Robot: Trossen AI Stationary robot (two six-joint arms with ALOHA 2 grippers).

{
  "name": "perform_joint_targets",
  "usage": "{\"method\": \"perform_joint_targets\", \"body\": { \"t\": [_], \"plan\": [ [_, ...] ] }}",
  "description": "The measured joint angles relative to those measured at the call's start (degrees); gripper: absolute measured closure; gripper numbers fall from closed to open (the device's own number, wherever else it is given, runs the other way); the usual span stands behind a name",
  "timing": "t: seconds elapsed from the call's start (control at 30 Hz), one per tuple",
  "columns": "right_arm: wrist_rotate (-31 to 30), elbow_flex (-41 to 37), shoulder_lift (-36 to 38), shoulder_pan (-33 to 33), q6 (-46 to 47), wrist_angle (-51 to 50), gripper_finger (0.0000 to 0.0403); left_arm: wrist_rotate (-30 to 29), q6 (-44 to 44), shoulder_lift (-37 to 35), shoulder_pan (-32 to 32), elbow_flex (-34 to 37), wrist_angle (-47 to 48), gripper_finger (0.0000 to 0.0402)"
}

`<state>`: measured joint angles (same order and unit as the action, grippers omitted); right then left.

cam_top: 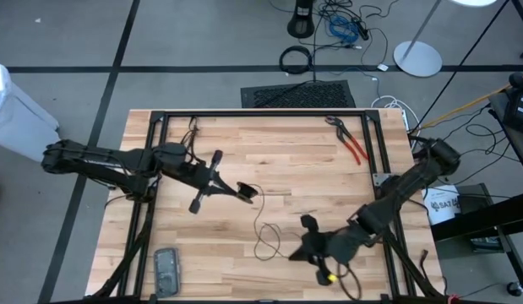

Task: Coil cords
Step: Coil the black wire onto the spool

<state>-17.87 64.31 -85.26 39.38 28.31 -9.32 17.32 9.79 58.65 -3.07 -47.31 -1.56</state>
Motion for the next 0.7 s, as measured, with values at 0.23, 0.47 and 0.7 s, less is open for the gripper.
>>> {"method": "perform_joint_targets", "body": {
  "t": [0.23,0.47,0.7],
  "plan": [
    [-0.4,8.9,0.1,5.4,4.2,-12.7,0.0403,-7.1,0.1,-3.4,0.0,0.0,0.6,0.0400],
    [-6.6,18.8,0.0,11.0,4.0,-23.0,0.0403,-7.1,-0.4,-6.8,0.0,0.0,1.7,0.0400],
    [-10.9,25.9,0.0,13.7,-1.7,-25.1,0.0403,-7.2,-1.5,-6.9,0.0,0.0,5.1,0.0400]
  ]
}}
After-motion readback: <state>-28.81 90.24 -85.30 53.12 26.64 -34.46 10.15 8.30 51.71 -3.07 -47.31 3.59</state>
